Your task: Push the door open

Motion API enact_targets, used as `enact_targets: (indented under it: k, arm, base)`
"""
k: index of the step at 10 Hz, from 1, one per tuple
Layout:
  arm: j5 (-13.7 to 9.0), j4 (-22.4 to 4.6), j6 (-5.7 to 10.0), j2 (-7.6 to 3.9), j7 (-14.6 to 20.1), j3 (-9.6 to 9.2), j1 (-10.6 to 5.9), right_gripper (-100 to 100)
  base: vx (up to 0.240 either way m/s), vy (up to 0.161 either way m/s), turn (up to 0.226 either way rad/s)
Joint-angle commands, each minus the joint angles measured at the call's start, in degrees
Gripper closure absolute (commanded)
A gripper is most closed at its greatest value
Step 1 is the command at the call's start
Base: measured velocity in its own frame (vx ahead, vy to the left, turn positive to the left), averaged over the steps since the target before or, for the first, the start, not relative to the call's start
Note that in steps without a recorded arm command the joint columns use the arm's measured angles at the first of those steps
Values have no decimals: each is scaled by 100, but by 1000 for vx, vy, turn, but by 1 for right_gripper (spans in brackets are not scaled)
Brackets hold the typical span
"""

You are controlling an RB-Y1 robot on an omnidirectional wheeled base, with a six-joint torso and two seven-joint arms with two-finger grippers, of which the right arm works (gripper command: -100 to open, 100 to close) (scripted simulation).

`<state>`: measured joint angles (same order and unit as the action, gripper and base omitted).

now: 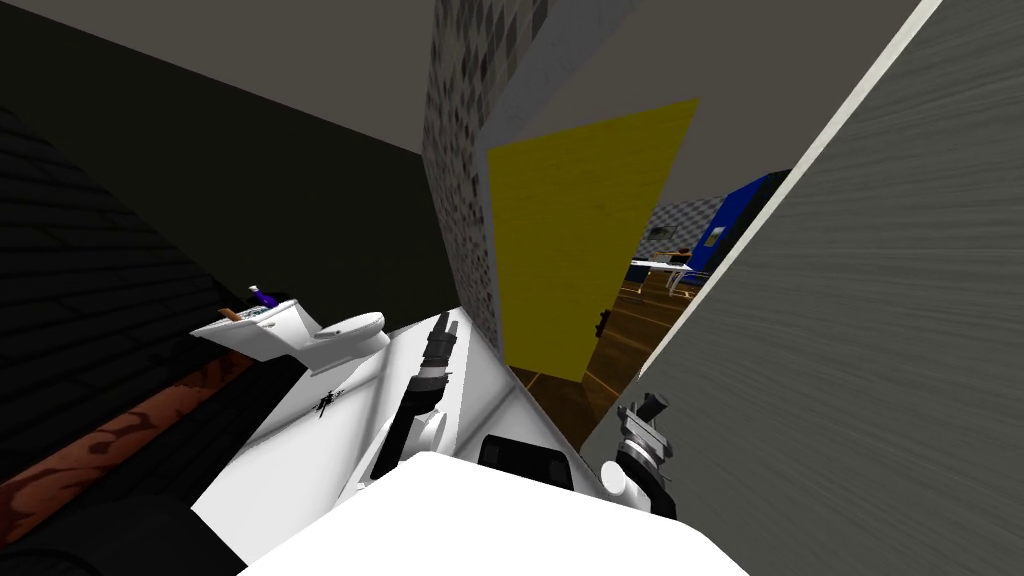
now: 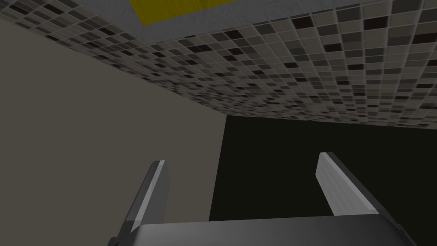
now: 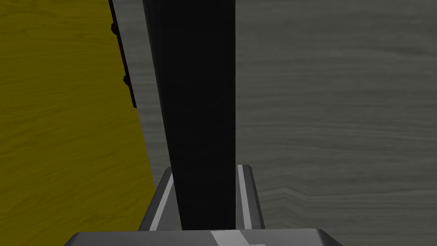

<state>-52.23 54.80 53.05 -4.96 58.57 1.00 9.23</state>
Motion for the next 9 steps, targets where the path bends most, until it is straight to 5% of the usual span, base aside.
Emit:
enact_targets:
  k: [1,4,9]
  arm:
    - [-70,18,51,-43,-46,129,-41,100]
    - [-164,-17,94,-47,-97,271,-68,100]
    - [-506,-142,252,-42,-278,786,-165,100]
  base:
    - [161,-65,-3]
    - [139,-84,10]
    - [166,-101,7]
